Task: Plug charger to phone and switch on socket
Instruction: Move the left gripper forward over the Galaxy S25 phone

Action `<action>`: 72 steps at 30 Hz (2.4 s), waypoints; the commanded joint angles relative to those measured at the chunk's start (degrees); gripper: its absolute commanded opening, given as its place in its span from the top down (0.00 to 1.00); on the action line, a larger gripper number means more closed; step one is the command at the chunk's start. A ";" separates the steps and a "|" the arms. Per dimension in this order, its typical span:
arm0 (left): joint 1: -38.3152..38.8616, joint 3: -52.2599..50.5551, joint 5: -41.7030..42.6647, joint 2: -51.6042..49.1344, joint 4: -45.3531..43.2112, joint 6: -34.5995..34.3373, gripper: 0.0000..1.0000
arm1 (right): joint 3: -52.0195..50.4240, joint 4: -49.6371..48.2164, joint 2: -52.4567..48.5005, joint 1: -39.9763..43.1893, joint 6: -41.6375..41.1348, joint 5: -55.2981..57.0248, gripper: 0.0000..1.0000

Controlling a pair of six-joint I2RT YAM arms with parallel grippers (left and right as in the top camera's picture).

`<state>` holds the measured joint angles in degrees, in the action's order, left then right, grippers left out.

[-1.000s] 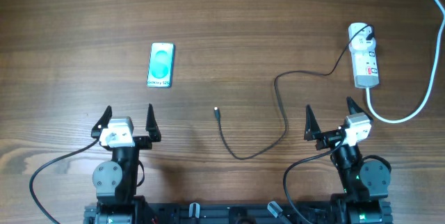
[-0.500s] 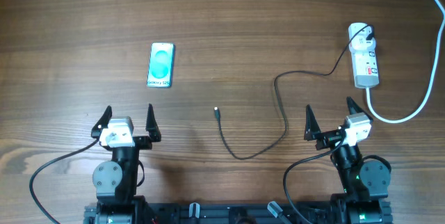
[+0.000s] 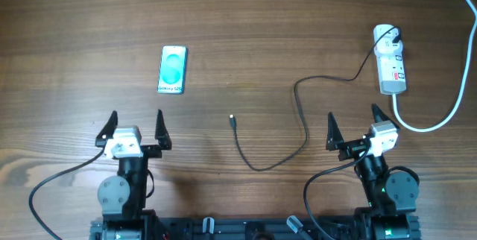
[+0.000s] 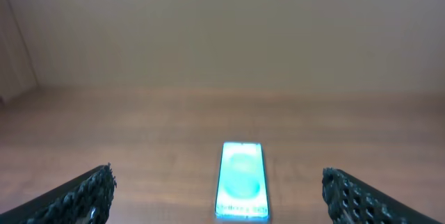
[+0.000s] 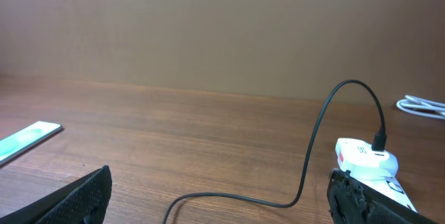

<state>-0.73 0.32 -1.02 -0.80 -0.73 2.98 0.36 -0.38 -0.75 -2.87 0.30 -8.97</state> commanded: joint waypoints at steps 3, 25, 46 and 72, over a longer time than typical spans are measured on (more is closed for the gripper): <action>0.26 0.50 5.92 0.42 -14.58 -2.14 0.00 | -0.07 -0.17 -0.04 -0.28 -0.44 0.11 0.00; 0.26 65.61 18.27 -34.77 33.86 -20.17 0.00 | -0.07 -0.17 -0.04 -0.28 -0.44 0.11 0.00; 0.26 115.30 21.81 -86.49 78.16 -12.46 0.00 | -0.07 -0.17 -0.04 -0.28 -0.44 0.11 0.00; 5.09 114.97 12.87 -108.72 83.30 -12.46 0.93 | -0.07 -0.17 -0.04 -0.28 -0.44 0.11 0.00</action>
<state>4.05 114.83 13.08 -106.50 82.48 -9.93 0.36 -0.36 -0.89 -2.87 0.30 -8.97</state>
